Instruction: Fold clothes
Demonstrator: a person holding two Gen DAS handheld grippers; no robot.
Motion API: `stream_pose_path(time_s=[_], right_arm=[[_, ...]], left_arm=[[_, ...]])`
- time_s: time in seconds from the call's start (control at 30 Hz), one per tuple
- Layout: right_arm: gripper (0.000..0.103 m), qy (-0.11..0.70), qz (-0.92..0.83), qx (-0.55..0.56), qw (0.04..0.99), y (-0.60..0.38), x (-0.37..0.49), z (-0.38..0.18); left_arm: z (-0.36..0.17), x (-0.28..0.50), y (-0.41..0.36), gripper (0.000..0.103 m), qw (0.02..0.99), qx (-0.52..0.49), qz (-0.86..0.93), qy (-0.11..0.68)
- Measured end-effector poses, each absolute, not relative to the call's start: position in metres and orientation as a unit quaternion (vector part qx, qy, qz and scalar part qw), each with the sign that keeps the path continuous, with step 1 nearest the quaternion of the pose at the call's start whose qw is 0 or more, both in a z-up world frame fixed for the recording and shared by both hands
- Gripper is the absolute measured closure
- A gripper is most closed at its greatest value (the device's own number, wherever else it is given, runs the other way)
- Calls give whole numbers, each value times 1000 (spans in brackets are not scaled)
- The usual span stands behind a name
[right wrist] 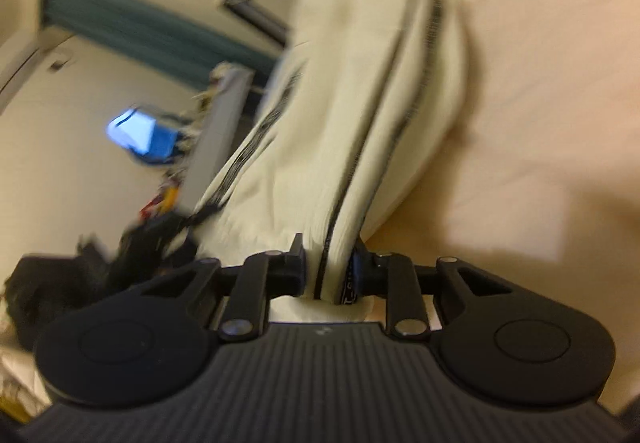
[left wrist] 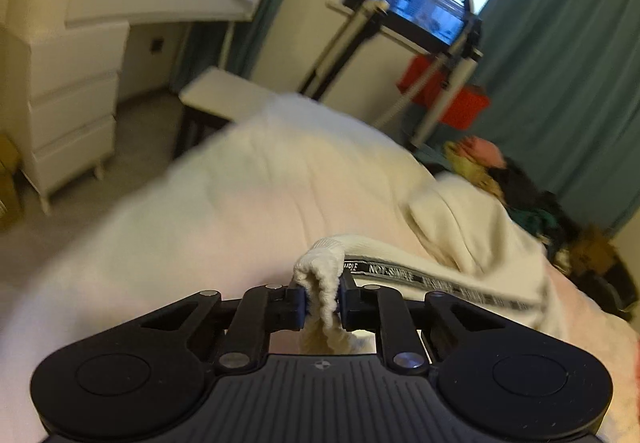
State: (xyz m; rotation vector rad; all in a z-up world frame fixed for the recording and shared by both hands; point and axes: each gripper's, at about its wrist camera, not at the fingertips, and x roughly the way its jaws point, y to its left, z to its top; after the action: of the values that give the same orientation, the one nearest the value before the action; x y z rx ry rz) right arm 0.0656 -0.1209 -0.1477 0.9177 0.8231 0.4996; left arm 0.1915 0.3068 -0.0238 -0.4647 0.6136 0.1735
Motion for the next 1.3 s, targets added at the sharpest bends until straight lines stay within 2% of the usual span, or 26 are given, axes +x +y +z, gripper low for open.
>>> stream_pose_path(time_s=[0.17, 0.3, 0.47, 0.6, 0.67, 0.77, 0.83, 0.9, 0.93, 0.97, 1.0, 1.2, 1.3], right_arm=[[80, 369, 289, 419, 777, -24, 74, -141], [81, 377, 330, 399, 768, 63, 110, -141], [81, 409, 349, 355, 765, 129, 155, -154], [80, 438, 355, 339, 753, 138, 177, -160], [80, 441, 364, 324, 754, 139, 179, -154], [78, 443, 379, 296, 757, 139, 173, -145], [70, 446, 389, 274, 758, 135, 166, -137], [43, 446, 395, 255, 761, 126, 158, -126], [35, 437, 395, 250, 768, 119, 154, -118], [22, 428, 395, 245, 775, 111, 150, -109], [17, 414, 395, 238, 785, 101, 142, -99], [18, 352, 367, 197, 838, 38, 114, -46], [18, 311, 341, 165, 872, 0, 100, -27]], left_arm=[[23, 237, 364, 87, 917, -203, 171, 298], [41, 282, 417, 87, 909, -164, 237, 300], [12, 327, 460, 87, 896, -172, 245, 328], [-11, 347, 470, 85, 891, -171, 236, 348], [-16, 349, 469, 83, 892, -164, 230, 352], [-9, 338, 463, 67, 894, -164, 235, 345], [3, 324, 451, 54, 899, -156, 233, 337], [17, 306, 436, 48, 905, -154, 222, 330], [24, 297, 428, 45, 907, -152, 217, 326], [31, 288, 421, 43, 910, -151, 212, 322], [39, 278, 409, 42, 914, -148, 204, 319], [84, 209, 309, 34, 942, -118, 139, 282], [92, 172, 259, 34, 950, -132, 99, 266]])
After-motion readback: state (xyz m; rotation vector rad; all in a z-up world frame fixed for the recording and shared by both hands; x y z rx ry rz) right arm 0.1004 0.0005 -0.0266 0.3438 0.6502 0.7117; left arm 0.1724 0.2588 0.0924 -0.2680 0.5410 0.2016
